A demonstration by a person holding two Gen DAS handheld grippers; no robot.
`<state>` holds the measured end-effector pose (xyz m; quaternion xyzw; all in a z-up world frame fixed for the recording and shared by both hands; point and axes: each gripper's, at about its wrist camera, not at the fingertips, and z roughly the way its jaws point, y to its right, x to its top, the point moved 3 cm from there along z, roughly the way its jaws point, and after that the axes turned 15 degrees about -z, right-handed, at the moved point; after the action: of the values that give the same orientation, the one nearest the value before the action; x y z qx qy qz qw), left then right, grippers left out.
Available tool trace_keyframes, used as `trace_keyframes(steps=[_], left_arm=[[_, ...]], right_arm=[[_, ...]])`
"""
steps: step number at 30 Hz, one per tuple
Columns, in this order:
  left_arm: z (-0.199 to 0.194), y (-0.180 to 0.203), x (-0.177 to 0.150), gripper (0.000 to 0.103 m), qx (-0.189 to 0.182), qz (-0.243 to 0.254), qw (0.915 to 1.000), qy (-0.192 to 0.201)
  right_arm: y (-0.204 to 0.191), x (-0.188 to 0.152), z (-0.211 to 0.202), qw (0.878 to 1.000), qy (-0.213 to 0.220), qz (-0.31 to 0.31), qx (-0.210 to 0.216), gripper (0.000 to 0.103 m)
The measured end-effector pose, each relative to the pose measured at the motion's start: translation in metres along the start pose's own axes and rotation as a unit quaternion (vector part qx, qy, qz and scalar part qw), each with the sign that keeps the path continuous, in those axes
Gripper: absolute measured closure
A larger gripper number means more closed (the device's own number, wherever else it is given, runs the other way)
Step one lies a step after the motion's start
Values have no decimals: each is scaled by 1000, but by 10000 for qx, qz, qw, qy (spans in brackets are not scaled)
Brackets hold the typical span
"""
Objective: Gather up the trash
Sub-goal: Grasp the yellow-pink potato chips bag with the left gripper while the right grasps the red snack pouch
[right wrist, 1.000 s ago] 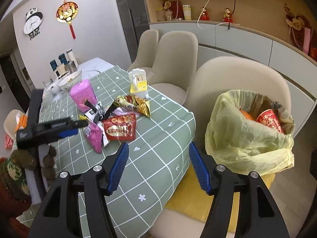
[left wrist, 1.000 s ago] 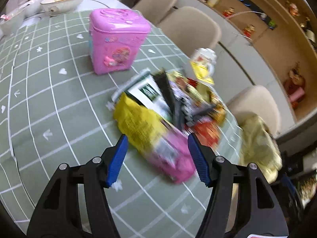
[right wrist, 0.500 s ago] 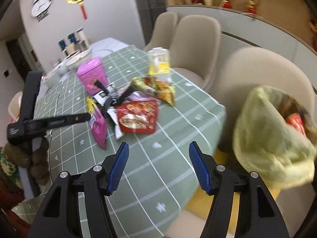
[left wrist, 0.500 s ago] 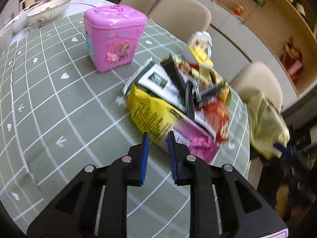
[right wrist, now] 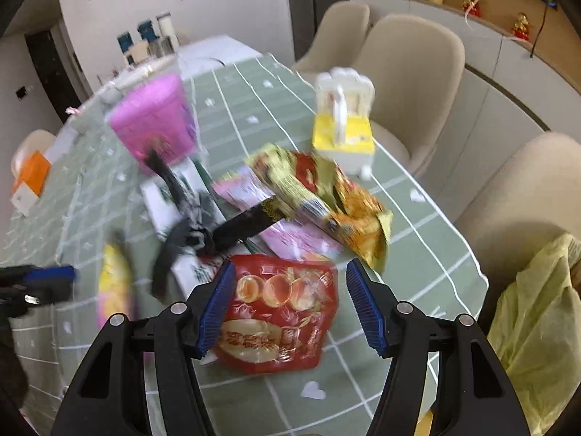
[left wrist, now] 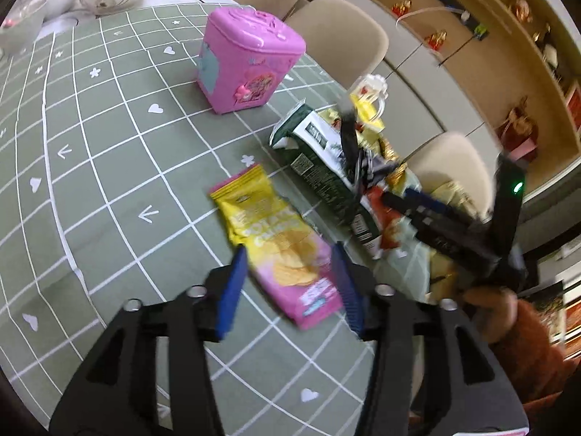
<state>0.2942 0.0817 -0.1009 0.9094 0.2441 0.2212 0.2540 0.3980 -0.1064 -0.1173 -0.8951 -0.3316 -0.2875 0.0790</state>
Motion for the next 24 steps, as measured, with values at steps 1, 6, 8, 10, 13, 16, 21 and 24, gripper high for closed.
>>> trace_keyframes(steps=[1, 6, 8, 10, 13, 16, 21, 24], left_arm=[[-2, -1, 0, 49, -54, -54, 10000, 26], [6, -6, -1, 48, 307, -282, 9990, 178], [13, -7, -3, 48, 394, -388, 9984, 150], [20, -7, -3, 48, 524, -430, 9976, 132], [34, 1, -3, 48, 700, -320, 9970, 102], [44, 9, -4, 48, 960, -25, 9953, 125], [42, 13, -10, 48, 1122, 354, 9929, 168], [32, 4, -6, 48, 1179, 313, 9922, 264]], right_arm=[[1, -5, -3, 10000, 30, 66, 44, 43], [2, -39, -24, 9999, -70, 94, 55, 43], [2, -51, -37, 9999, -74, 86, -3, 43], [2, -61, -53, 9999, 61, 158, -28, 43], [6, -69, -66, 9992, 213, 329, 27, 43], [6, -66, -68, 9988, 256, 359, 222, 43], [-7, -49, -59, 9967, 426, 287, 627, 43], [-13, -30, -49, 9971, 565, 17, 511, 43]])
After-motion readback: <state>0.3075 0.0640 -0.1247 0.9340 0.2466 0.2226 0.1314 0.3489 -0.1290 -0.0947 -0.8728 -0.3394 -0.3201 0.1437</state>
